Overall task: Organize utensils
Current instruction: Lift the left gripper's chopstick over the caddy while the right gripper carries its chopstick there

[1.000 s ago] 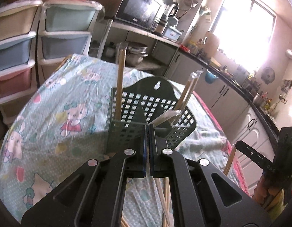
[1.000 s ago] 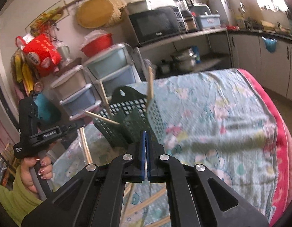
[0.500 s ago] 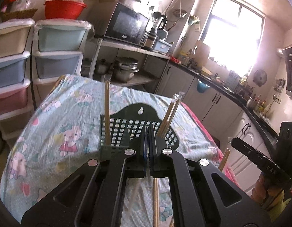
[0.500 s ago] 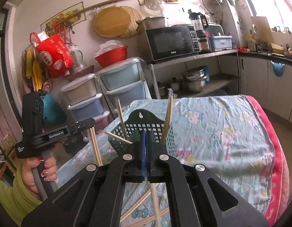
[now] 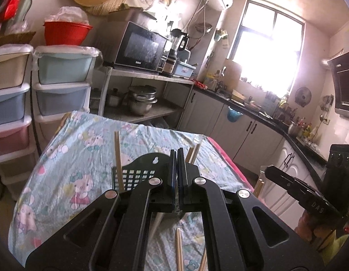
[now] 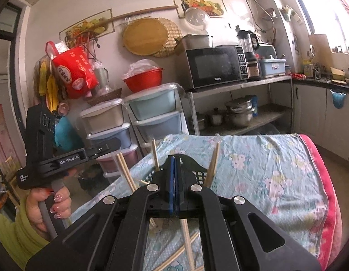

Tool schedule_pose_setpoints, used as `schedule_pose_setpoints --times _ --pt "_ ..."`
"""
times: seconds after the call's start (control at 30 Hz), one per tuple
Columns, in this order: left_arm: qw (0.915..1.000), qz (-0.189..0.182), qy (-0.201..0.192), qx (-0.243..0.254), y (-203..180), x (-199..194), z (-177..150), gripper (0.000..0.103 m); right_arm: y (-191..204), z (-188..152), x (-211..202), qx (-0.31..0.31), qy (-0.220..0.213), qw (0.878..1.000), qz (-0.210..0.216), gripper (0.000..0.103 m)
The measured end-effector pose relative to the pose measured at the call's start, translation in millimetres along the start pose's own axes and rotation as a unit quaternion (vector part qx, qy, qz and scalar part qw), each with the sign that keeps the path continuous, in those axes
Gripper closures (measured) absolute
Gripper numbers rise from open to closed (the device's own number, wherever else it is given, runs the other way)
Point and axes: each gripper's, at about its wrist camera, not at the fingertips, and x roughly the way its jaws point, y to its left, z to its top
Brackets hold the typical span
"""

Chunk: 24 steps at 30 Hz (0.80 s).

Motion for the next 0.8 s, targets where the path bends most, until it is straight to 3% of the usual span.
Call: schedule_pose_setpoints --times 0.8 --pt "0.9987 -0.007 -0.044 0.022 -10 -4 46 0.103 33 51 22 -0.031 -0.04 0.998 0.029 0.102"
